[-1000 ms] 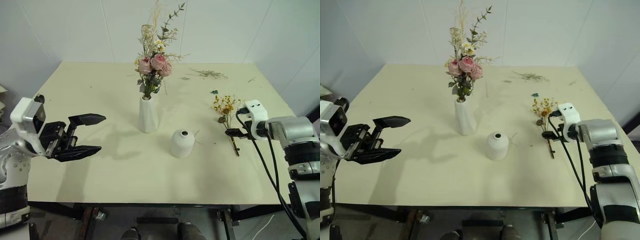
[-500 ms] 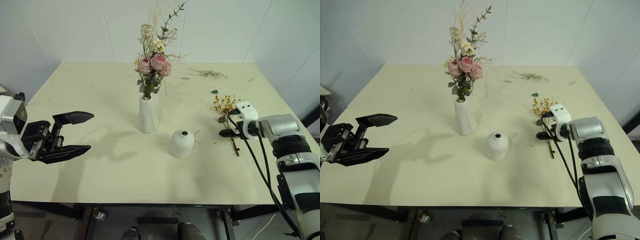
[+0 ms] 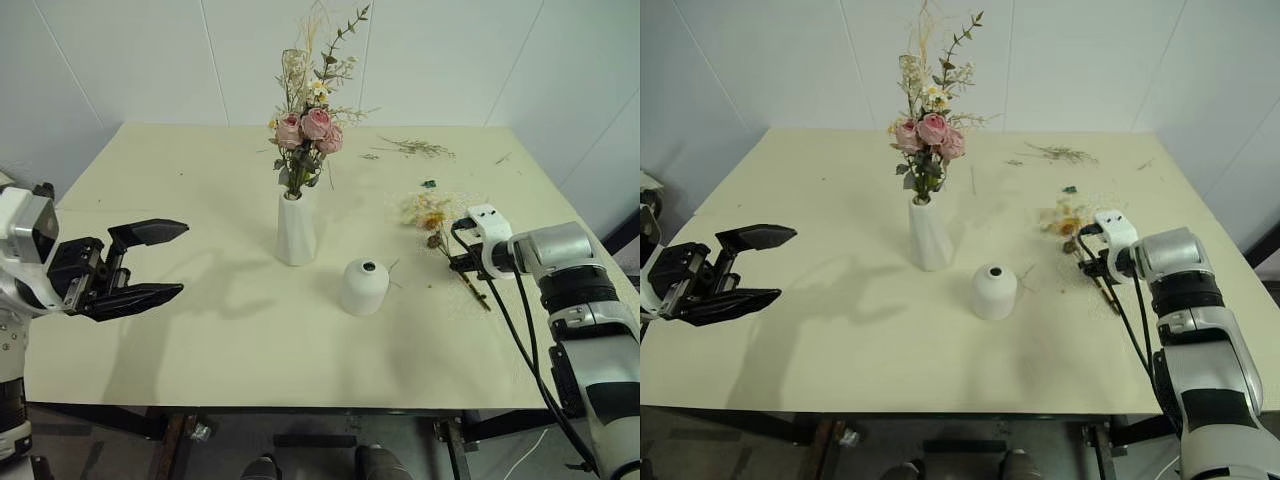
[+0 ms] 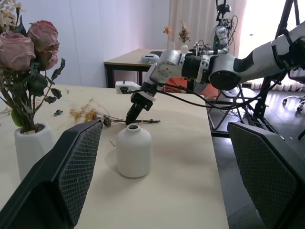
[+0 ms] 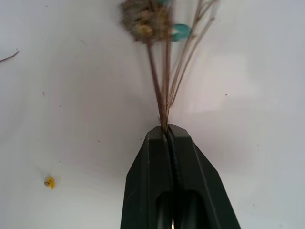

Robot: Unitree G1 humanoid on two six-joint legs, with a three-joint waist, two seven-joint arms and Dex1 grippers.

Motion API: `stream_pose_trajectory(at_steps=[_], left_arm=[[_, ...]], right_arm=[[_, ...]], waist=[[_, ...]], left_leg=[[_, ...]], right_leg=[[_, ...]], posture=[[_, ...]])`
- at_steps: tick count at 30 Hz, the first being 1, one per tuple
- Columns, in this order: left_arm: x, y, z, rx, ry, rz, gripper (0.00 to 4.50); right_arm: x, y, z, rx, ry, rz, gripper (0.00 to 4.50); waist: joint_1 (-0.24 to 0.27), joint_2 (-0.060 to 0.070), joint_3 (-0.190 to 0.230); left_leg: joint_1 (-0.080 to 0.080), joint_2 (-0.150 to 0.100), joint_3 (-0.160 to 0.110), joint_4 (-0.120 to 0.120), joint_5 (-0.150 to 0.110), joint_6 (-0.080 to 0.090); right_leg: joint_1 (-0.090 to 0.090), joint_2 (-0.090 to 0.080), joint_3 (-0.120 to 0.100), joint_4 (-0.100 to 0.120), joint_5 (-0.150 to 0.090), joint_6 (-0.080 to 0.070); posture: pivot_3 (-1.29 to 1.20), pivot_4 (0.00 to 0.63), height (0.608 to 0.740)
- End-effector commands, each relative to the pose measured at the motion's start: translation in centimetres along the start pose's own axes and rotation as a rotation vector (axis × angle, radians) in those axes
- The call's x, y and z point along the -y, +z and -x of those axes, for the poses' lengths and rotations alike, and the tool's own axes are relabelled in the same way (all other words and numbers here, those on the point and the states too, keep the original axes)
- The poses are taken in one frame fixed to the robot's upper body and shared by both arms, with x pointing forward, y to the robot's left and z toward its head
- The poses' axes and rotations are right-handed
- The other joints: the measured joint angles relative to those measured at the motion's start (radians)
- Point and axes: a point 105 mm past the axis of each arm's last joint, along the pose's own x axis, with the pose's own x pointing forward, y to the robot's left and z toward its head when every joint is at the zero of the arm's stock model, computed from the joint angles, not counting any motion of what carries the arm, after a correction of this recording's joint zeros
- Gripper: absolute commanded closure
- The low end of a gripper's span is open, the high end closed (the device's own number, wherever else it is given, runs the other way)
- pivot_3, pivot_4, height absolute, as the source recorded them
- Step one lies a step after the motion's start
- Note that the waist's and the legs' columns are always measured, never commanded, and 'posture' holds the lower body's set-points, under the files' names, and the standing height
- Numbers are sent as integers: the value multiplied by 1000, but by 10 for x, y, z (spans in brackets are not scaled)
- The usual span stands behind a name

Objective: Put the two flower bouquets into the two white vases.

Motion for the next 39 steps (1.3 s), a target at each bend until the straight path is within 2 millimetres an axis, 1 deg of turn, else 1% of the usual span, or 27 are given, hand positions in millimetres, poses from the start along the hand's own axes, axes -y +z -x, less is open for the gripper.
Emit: stream_pose_trajectory(at_steps=[1, 3, 5, 6, 7, 8, 9, 11, 12, 14, 15, 16, 18, 20, 23, 27, 33, 36, 39], left_arm=[[-1, 7, 0, 6, -15, -24, 0], [-2, 7, -2, 16, -23, -23, 0], [-2, 7, -2, 20, -26, -22, 0], [-3, 7, -2, 22, -28, -19, 0], [-3, 7, -3, 24, -34, -11, 0], [-3, 6, -4, 26, -38, -5, 0], [-4, 6, -4, 27, -44, 2, 0], [-5, 5, -5, 29, -53, 7, 0], [-6, 5, -6, 33, -60, 7, 0], [-7, 6, -7, 39, -71, 5, 0], [-7, 5, -8, 41, -76, 8, 0], [-8, 4, -8, 42, -79, 10, 0], [-10, 3, -10, 45, -89, 17, 0], [-10, 2, -12, 49, -96, 22, 0], [-12, 0, -13, 51, -102, 30, 0], [-12, -1, -15, 56, -111, 36, 0], [-11, -1, -13, 53, -108, 42, 0], [-10, -1, -9, 41, -92, 41, 0], [-10, 1, -5, 24, -66, 31, 0]], right_arm=[[-1, 36, 22, 229, -8, 47, 4425], [-3, 50, 31, 358, -14, 84, 4425], [-5, 54, 35, 409, -14, 95, 4425], [-10, 59, 40, 463, 4, 112, 4425], [-22, 72, 54, 611, 32, 168, 4425], [-31, 80, 66, 721, 46, 206, 4425], [-40, 87, 81, 840, 58, 224, 4425], [-54, 93, 101, 1002, 74, 248, 4425], [-67, 94, 112, 1084, 136, 250, 4425], [-85, 93, 125, 1175, 239, 224, 4425], [-98, 90, 131, 1205, 312, 218, 4425], [-106, 88, 135, 1223, 356, 217, 4425], [-133, 77, 143, 1240, 485, 258, 4425], [-149, 68, 143, 1224, 554, 282, 4425], [-159, 58, 131, 1170, 574, 294, 4425], [-160, 56, 113, 1140, 560, 294, 4425], [-158, 62, 93, 1141, 507, 300, 4425], [-158, 65, 89, 1154, 495, 303, 4425], [-161, 69, 90, 1172, 504, 305, 4425]], waist=[[1, 1, 0], [-1, 1, 0], [-2, 1, 1], [-2, 1, 1], [-1, 1, 1], [0, 1, 0], [-1, 1, 1], [0, 1, 1], [0, 1, 1], [0, 1, 1], [1, 1, 1], [2, 1, 1], [2, 1, 1], [2, 1, 1], [3, 1, 1], [1, 1, 0], [1, 1, 0], [2, 1, 0], [1, 1, 0]], left_leg=[[0, 0, 0, 0, 0, 0], [0, 0, 0, 0, 0, 0], [0, 0, 0, -1, 0, 0], [0, 0, 0, -1, 0, 0], [0, 0, 0, -1, 0, 0], [0, 0, 0, -1, 0, 0], [0, 1, 0, -1, 0, 0], [0, 1, 0, -2, 0, 0], [0, 1, 0, -2, 0, 0], [0, 1, 0, -2, 0, 0], [0, 1, 0, -2, 0, 0], [0, 1, 0, -2, 0, -1], [0, 1, -1, -2, 0, -1], [1, 1, -1, -2, 0, -1], [1, 1, -1, -1, 0, -1], [2, 1, 0, -1, 1, 0], [2, 1, 0, -2, 1, 0], [2, 1, -1, -2, 1, 0], [2, 1, -1, -2, 1, 0]], right_leg=[[0, 0, 0, 0, 0, 0], [-1, 0, 0, 0, 0, 0], [-1, 0, 0, 0, 0, 0], [-1, 0, 0, 0, 0, 0], [-1, 0, 0, 0, 0, 0], [-1, 0, 0, 0, 0, 0], [-1, 0, 0, 0, 0, 0], [-1, 0, 0, 0, 0, 0], [-1, 0, 0, 1, 0, 0], [-1, 0, 0, 1, 0, 0], [-1, 0, 0, 1, 0, 0], [-1, 0, 0, 1, 0, 0], [0, 0, 0, 1, 0, 0], [0, 0, 0, 1, 0, 0], [0, 0, 0, 1, 0, 0], [0, 0, 0, 2, 0, -1], [0, 0, 0, 2, 0, -1], [0, 1, 0, 2, 0, -2], [0, 0, 0, 2, 0, -1]], posture=[[0, 150, 740], [0, 150, 740], [0, 150, 740], [0, 150, 740], [0, 150, 740], [0, 150, 740], [0, 150, 740], [0, 150, 740], [0, 150, 740], [0, 150, 740], [0, 150, 740], [0, 150, 740], [0, 150, 740], [0, 150, 740], [0, 150, 740], [0, 150, 740], [0, 150, 740], [0, 150, 740], [0, 150, 740]])
